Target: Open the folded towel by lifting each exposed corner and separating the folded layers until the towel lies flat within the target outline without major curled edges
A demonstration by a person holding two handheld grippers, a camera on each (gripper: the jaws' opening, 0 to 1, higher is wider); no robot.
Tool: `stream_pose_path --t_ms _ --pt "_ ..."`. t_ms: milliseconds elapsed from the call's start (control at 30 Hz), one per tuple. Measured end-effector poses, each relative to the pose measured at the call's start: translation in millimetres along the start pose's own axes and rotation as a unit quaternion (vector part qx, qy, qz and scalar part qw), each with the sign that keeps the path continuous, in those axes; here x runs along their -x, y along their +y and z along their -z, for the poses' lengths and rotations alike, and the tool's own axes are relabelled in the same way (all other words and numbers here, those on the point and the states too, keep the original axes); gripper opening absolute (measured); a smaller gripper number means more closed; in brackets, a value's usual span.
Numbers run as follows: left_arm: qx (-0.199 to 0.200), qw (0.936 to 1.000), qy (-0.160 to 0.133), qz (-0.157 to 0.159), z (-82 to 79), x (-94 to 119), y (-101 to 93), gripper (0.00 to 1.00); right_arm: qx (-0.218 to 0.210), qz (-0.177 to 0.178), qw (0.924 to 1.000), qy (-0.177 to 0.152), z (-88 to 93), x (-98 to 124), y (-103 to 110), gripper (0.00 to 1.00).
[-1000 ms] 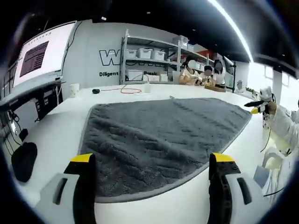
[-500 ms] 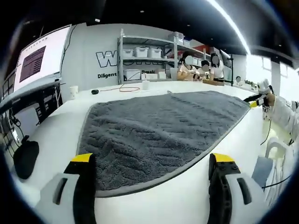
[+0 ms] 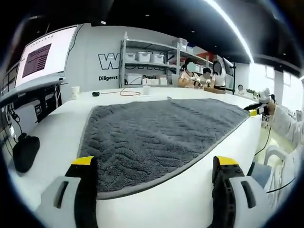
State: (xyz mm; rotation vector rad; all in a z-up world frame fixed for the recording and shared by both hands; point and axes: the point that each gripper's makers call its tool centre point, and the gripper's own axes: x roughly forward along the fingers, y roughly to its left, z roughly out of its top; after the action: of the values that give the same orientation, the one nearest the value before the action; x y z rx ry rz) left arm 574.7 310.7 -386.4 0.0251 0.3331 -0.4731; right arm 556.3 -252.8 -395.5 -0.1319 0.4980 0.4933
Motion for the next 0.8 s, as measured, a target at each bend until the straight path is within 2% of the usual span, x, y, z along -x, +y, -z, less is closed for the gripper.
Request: stream_pose_path --t_ms 167,233,333,467,500,567,667,767,800 --pt "0.013 0.9999 0.006 0.008 -3.7 8.2 -2.4 0.99 0.001 0.016 0.9998 0.014 -0.8 4.0 3.4 0.72" --pt "0.016 0.9999 0.000 0.003 -8.5 13.7 -2.0 0.99 0.002 0.024 0.9996 0.012 -5.1 8.2 7.8 0.74" --pt "0.037 0.9990 -0.021 -0.016 -24.6 30.2 0.1 0.99 -0.004 0.031 0.9995 0.007 -14.9 15.4 17.0 0.83" --pt "0.070 0.9969 -0.027 -0.025 -33.0 45.1 -2.6 0.99 0.001 0.043 0.9991 -0.007 -34.6 29.4 31.2 0.98" --pt "0.076 0.9964 -0.027 -0.025 -34.6 48.5 -4.1 0.99 0.001 0.043 0.9990 -0.012 -39.2 32.2 35.2 0.99" --pt "0.083 0.9953 -0.047 -0.020 -45.1 59.7 -15.4 0.99 -0.001 0.041 0.9989 -0.022 -49.6 38.7 45.2 0.99" --pt "0.081 0.9950 -0.058 -0.006 -51.7 66.9 -29.1 0.99 -0.005 0.034 0.9989 -0.031 -59.6 44.3 57.8 0.99" --pt "0.067 0.9967 -0.044 0.015 -49.1 73.3 -52.2 0.99 -0.001 0.028 0.9991 -0.031 -65.7 49.7 73.9 0.99" --pt "0.064 0.9969 -0.042 0.017 -48.7 73.5 -53.9 0.99 0.001 0.029 0.9991 -0.030 -66.2 50.9 77.1 0.99"
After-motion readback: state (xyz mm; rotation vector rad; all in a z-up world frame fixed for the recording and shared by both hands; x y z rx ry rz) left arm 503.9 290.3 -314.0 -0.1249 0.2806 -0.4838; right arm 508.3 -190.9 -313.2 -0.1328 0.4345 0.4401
